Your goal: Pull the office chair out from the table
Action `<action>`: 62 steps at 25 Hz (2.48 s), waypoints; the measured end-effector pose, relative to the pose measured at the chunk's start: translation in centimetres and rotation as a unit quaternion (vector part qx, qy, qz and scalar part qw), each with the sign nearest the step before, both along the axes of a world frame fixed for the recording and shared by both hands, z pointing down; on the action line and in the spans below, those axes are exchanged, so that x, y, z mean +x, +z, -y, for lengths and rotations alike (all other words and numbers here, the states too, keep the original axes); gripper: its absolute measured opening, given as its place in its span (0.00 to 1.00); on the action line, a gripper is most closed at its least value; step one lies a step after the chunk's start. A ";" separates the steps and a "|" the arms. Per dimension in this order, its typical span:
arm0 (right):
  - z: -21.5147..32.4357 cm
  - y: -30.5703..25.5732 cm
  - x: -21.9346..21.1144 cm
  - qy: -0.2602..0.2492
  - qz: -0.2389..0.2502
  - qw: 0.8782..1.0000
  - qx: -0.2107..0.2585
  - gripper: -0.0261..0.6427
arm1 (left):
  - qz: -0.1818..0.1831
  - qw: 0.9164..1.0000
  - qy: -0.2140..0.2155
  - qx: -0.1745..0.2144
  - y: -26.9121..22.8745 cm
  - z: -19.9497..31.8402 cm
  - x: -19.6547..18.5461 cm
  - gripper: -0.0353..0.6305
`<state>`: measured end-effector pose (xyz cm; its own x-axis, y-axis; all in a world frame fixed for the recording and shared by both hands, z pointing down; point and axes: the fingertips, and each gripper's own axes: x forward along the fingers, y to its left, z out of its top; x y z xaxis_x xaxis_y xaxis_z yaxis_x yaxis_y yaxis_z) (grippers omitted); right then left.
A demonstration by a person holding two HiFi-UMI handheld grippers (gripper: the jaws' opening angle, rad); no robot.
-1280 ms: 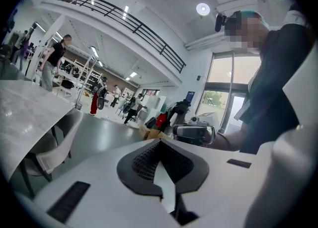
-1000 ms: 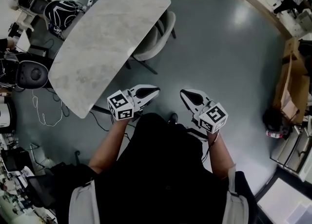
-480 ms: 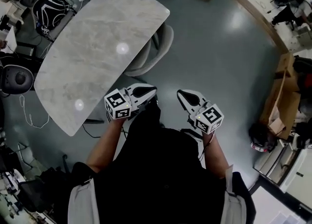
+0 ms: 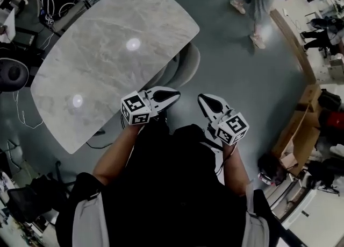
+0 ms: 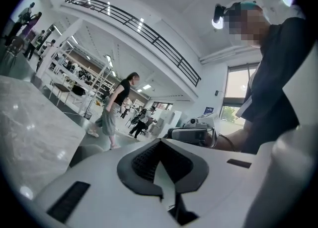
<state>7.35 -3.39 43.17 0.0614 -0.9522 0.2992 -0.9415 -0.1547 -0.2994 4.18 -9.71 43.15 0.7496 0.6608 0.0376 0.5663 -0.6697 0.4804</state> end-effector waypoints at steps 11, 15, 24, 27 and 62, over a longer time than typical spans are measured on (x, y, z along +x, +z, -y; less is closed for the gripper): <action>2.4 1.3 9.7 -0.103 -0.002 0.995 -0.005 0.07 | 0.022 0.995 -0.100 0.013 1.8 2.5 7.8 0.07; 3.2 2.3 13.5 -0.173 0.005 0.985 -0.015 0.07 | 0.039 0.985 -0.167 0.009 3.0 2.7 10.7 0.07; 4.1 4.4 18.0 -0.342 -0.021 0.939 -0.041 0.07 | 0.071 0.953 -0.293 0.022 4.2 1.4 14.5 0.07; 4.2 4.9 19.0 -0.390 -0.031 0.919 -0.044 0.07 | 0.080 0.938 -0.336 0.033 4.6 1.0 14.9 0.07; 5.6 21.1 14.9 -0.676 -0.366 0.621 -0.151 0.33 | 0.355 0.844 -0.253 0.313 20.9 -0.5 16.0 0.28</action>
<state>22.26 -8.97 64.29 -0.5090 -0.1876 0.8401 -0.1386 0.9811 0.1352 20.22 -9.19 64.06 0.5724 -0.0520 0.8183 -0.1491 -0.9880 0.0415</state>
